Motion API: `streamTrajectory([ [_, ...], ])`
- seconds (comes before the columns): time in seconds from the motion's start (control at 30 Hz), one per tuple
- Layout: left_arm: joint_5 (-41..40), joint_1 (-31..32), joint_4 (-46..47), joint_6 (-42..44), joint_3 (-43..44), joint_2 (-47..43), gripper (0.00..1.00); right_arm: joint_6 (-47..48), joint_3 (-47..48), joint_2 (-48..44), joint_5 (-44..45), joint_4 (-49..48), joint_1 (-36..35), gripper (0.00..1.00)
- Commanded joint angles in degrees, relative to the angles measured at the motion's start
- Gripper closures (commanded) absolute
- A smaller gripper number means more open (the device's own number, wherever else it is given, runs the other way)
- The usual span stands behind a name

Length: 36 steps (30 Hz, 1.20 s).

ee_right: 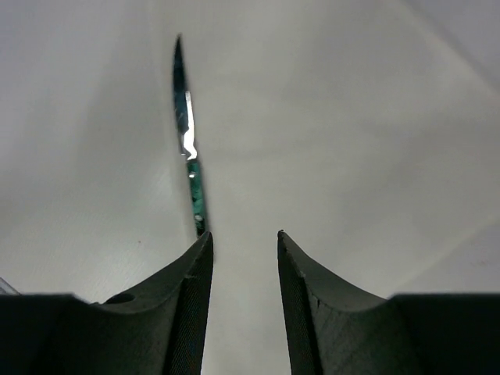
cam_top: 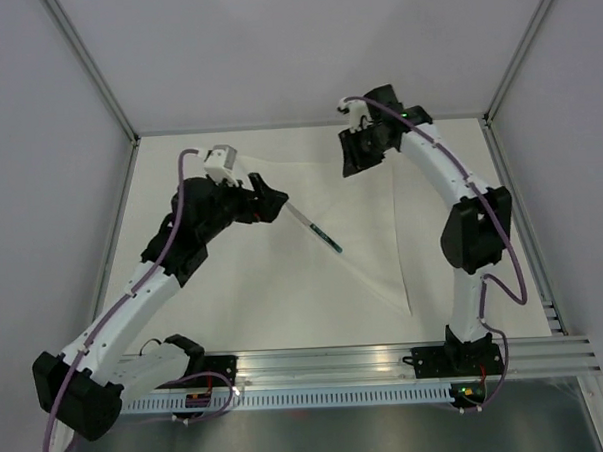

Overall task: Fold the napkin, place the utensils inside, and roll it up
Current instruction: Place the utensil onto the napkin, then fold the napkin

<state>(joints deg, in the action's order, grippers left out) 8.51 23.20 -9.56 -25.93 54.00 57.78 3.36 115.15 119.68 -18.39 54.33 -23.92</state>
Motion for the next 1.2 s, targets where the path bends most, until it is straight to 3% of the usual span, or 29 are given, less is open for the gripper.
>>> streamTrajectory([
  [0.0, -5.0, 11.5, 9.7, 8.6, -1.9, 2.5, 0.02, -3.2, -6.1, -10.9, -1.3, -4.6, 11.7, 0.56],
  [0.1, -9.6, 17.6, 17.5, 14.5, -6.2, 4.4, 0.02, -3.2, -15.0, -18.7, -2.2, -10.0, 18.2, 0.55],
  [0.2, -13.0, 28.5, 31.4, 22.6, -13.2, 7.2, 0.02, -3.1, -24.5, -24.8, -1.7, -13.7, 22.7, 0.53],
  [0.23, -13.1, 30.5, 37.5, 24.6, -15.5, 8.3, 0.02, -2.5, -25.7, -25.9, -0.8, -14.2, 23.3, 0.53],
  [0.5, -16.3, 46.8, 57.3, 40.1, -17.4, 27.7, 0.00, -2.5, -29.5, -29.2, -0.2, -17.3, 27.2, 0.52],
  [0.63, -18.1, 50.8, 68.4, 44.4, -18.0, 36.9, 0.00, -2.5, -30.1, -29.1, -0.2, -17.9, 27.5, 0.53],
  [0.87, -18.6, 55.9, 71.6, 49.7, -12.3, 50.7, 0.01, -2.3, -31.6, -29.8, 0.2, -18.9, 27.5, 0.53],
  [1.17, -17.3, 59.7, 67.1, 54.9, -6.7, 57.1, 0.09, -2.3, -32.4, -29.9, -0.3, -19.4, 27.6, 0.54],
])
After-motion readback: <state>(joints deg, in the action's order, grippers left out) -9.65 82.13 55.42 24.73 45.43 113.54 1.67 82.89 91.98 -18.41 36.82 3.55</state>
